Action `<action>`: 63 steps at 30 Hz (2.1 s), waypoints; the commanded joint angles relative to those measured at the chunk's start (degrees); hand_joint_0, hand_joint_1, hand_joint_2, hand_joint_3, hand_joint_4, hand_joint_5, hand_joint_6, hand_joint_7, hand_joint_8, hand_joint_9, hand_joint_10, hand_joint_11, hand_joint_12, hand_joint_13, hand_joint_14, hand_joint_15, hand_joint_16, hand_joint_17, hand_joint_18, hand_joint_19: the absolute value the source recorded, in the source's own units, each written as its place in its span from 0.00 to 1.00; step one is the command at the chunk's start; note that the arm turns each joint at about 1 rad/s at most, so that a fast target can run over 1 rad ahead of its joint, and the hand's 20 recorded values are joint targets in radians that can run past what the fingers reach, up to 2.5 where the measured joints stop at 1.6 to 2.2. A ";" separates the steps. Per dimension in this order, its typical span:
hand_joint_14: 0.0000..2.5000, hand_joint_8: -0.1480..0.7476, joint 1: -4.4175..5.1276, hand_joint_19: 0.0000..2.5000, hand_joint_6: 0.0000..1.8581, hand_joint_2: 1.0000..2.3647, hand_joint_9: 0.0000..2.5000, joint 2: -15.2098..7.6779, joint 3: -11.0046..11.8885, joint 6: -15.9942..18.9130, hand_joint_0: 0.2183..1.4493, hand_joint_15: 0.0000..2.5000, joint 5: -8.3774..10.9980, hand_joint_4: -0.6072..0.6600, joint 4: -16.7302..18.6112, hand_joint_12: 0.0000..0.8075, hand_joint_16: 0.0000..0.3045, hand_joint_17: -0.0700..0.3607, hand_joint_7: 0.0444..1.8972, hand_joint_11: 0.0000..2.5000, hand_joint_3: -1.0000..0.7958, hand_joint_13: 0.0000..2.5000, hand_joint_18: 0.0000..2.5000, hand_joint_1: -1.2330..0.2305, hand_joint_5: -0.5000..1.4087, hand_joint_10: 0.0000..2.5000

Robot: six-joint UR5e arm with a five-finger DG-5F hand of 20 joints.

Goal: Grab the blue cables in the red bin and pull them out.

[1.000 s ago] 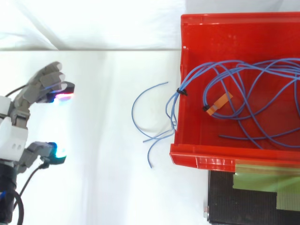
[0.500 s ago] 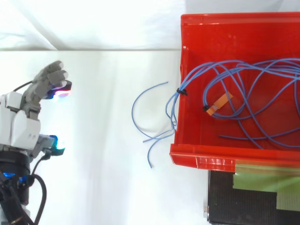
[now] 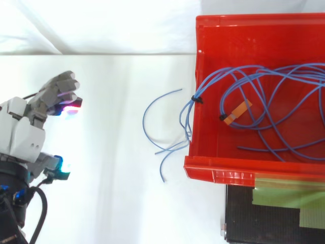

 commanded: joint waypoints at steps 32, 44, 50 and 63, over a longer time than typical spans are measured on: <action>0.01 0.41 -1.99 0.22 0.01 0.00 0.24 0.00 3.94 -16.04 0.41 0.13 -0.57 0.55 1.05 0.40 0.15 0.40 0.28 0.20 0.00 0.16 0.16 0.19 0.57 0.01; 0.01 0.41 -3.04 0.22 0.01 0.00 0.24 0.00 0.95 -20.87 0.41 0.13 -0.57 0.55 7.65 0.40 0.15 0.40 0.29 0.20 0.00 0.16 0.16 0.19 0.58 0.01; 0.00 0.41 -3.57 0.22 0.00 0.00 0.24 0.00 -2.92 -20.79 0.41 0.13 -0.92 0.55 15.56 0.40 0.15 0.40 0.32 0.20 0.00 0.16 0.17 0.19 0.61 0.01; 0.00 0.41 -3.66 0.22 0.00 0.00 0.24 -2.81 -3.71 -17.36 0.42 0.12 -3.03 0.56 17.49 0.40 0.15 0.40 0.33 0.20 0.00 0.16 0.16 0.19 0.65 0.01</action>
